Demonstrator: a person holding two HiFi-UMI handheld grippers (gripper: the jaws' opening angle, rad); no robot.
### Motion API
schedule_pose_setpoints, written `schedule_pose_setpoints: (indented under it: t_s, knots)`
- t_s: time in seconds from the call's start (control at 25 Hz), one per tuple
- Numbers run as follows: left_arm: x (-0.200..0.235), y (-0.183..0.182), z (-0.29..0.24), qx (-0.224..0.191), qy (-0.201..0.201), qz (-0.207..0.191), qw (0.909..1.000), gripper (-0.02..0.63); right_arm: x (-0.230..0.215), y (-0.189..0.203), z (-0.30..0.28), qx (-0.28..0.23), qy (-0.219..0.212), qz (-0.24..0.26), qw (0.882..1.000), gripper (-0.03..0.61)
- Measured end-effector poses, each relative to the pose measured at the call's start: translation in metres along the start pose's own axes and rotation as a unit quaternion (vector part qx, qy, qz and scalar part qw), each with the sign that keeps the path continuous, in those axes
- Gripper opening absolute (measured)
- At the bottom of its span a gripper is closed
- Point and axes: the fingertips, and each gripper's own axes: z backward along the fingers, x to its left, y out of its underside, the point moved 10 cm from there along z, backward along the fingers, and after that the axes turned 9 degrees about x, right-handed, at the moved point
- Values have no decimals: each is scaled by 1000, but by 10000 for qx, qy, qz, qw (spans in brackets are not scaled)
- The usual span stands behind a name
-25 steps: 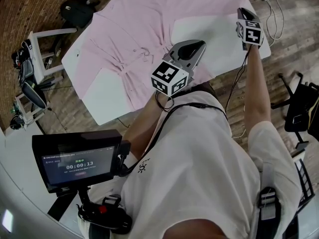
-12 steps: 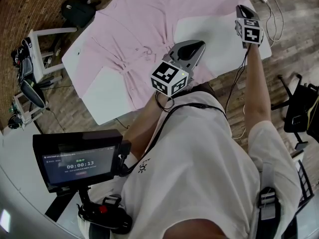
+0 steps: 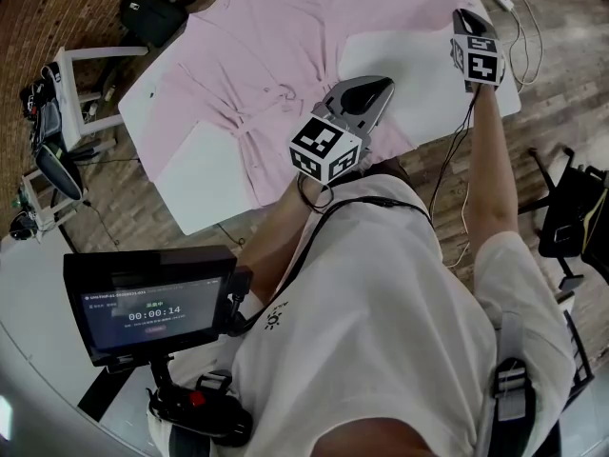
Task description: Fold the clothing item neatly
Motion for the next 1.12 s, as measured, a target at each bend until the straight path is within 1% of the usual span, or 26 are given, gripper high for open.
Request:
schedule_pose_setpoints:
  t_s: [0.56,1.12]
  knots:
    - [5,1,15,-99,-56,57,9999,5,14,-23,5,-117,27,290,9995,40]
    - [15,2,31,-226,-177,107,9995,4,36,-50,3,-275,-70,568,9980,40]
